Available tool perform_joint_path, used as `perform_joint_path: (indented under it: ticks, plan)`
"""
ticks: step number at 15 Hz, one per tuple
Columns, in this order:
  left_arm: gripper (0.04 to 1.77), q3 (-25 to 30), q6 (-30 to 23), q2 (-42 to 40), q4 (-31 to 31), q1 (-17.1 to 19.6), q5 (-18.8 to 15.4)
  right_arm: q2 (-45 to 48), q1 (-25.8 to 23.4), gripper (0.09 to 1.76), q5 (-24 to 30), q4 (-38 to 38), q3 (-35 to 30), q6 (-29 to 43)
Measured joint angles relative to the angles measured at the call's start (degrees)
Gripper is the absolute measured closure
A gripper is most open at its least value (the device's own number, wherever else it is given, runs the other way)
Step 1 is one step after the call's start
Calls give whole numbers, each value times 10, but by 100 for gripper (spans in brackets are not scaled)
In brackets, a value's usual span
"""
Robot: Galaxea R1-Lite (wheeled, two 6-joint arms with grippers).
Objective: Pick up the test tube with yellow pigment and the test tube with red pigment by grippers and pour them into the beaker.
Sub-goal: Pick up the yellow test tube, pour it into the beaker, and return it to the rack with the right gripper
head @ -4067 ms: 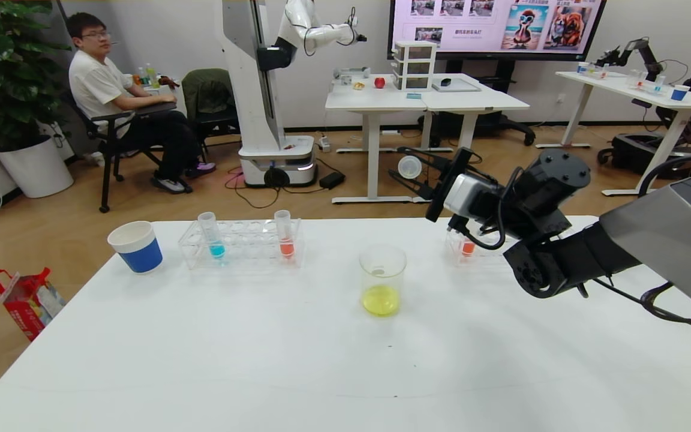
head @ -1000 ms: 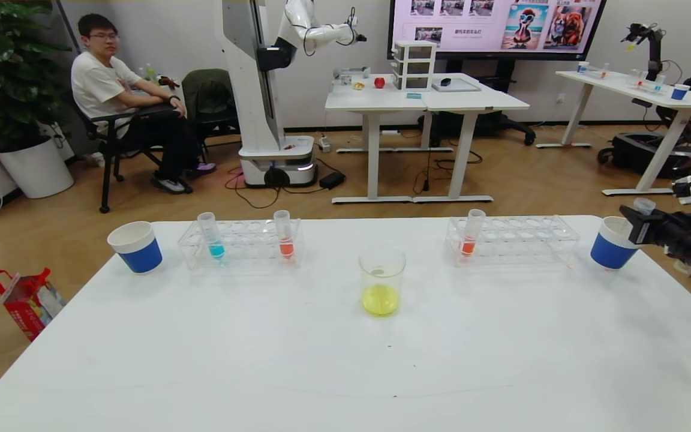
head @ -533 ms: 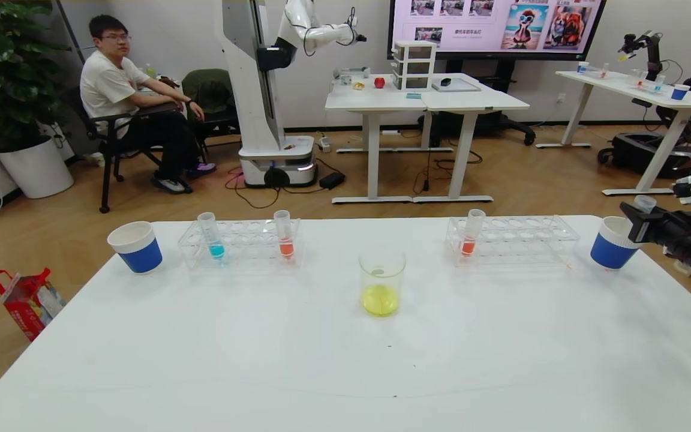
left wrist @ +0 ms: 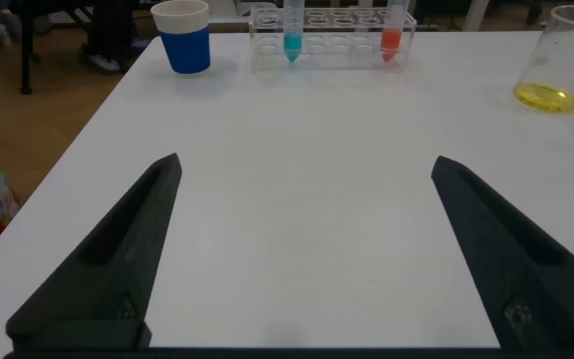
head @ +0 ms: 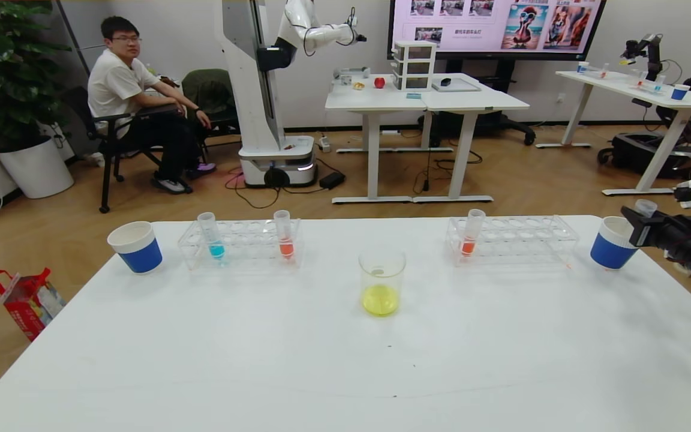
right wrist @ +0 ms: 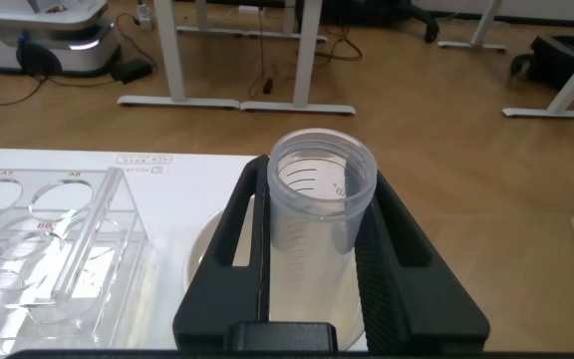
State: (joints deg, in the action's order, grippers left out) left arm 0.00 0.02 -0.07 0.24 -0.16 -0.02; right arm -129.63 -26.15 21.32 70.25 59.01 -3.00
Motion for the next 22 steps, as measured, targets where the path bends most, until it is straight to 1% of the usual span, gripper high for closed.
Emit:
perform_joint_path:
  ticks: [1,2,3,4,5,6,10,12,14,17,19,22]
  plan:
    - [6,0,0,0,0,0,0,0,0,134,1,-1,-2,0]
    - [6,0,0,0,0,0,0,0,0,123,2,-1,-4,0]
    - [6,0,0,0,0,0,0,0,-1,97,6,-1,-6,0]
    - [6,0,0,0,0,0,0,0,-1,58,6,0,-6,0]
    - [6,0,0,0,0,0,0,0,-2,27,7,0,-6,0]
    - [6,0,0,0,0,0,0,0,-2,12,7,1,-6,0]
    - [6,0,0,0,0,0,0,6,10,11,6,3,3,1]
    - [6,0,0,0,0,0,0,21,37,11,2,-1,14,3]
    - [6,0,0,0,0,0,0,41,82,11,-20,-3,20,23]
    - [6,0,0,0,0,0,0,79,177,11,-89,-16,17,40]
    - [6,0,0,0,0,0,0,110,233,11,-116,-18,0,42]
    - [6,0,0,0,0,0,0,174,279,11,-134,-18,-42,41]
